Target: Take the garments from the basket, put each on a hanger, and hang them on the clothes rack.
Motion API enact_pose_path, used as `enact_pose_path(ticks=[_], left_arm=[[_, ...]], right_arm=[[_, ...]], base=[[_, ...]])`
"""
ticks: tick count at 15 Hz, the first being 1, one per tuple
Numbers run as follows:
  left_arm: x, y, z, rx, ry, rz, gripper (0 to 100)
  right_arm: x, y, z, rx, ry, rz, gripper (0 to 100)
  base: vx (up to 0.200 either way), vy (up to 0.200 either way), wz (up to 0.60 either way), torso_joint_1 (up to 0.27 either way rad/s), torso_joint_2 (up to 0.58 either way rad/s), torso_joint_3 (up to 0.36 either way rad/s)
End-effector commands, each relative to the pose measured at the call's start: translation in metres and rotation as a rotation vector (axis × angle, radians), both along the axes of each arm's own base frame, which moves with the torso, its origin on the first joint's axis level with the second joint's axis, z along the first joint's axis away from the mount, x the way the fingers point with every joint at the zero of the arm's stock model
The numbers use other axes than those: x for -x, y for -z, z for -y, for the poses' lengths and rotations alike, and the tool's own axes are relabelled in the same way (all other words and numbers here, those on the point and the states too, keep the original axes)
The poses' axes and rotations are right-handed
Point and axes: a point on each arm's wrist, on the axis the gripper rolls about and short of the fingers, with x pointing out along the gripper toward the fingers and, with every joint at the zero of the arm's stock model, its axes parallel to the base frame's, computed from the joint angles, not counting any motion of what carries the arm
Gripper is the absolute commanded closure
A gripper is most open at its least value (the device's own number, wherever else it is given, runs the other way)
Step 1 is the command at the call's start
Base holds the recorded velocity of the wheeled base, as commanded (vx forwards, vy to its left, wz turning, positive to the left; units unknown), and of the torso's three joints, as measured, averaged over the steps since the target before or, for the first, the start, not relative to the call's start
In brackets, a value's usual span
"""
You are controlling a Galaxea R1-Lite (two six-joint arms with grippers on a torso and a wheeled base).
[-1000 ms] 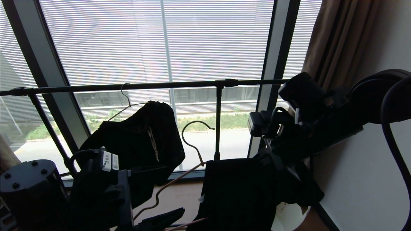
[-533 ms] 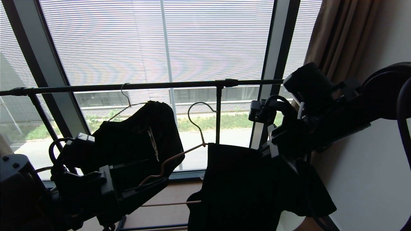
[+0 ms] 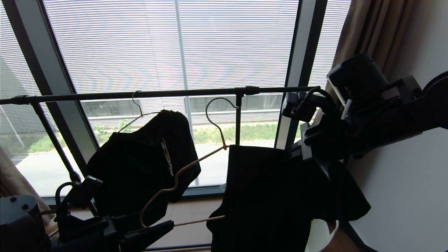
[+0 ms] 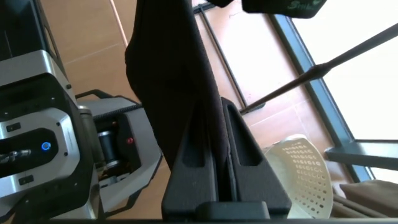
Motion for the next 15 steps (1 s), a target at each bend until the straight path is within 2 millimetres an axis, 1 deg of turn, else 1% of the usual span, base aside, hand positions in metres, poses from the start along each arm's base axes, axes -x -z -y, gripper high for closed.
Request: enact_pose_path(ticks=[1,3,5,7,10,12,15], left_arm=[[0.001,0.004,-0.001,-0.001,-0.02,-0.042,0],[0.002,0.003,-0.002,0.0,-0.046,-0.045,0],[0.006,-0.003,-0.004,0.012,-0.049,-0.013,0],[0.009,0.001,-0.004,-0.004,-0.047,-0.06,0],[0.008,0.002,-0.007,-0.008,-0.064,-0.07,0],[0.0,0.01,-0.001,-0.017,-0.049,-0.13,0],[-0.015,0.012,0.009,0.006,-0.041,-0.176,0]], right_arm=[[0.008,-0.003,0.005,-0.006,0.011,0.03,100],[0.012,-0.001,0.008,-0.006,0.021,0.048,100],[0.008,0.0,0.013,-0.004,0.048,0.058,100],[0.004,-0.003,0.018,-0.015,0.072,0.078,100],[0.003,-0.002,0.022,-0.019,0.087,0.084,100],[0.001,0.0,0.021,-0.052,0.111,0.09,100],[0.002,0.002,0.02,-0.105,0.135,0.116,100]], base=[[0.0,0.0,0.0,0.0,0.0,0.0],[0.0,0.0,0.0,0.0,0.0,0.0],[0.0,0.0,0.0,0.0,0.0,0.0],[0.0,0.0,0.0,0.0,0.0,0.0],[0.0,0.0,0.0,0.0,0.0,0.0],[0.0,0.0,0.0,0.0,0.0,0.0],[0.0,0.0,0.0,0.0,0.0,0.0]])
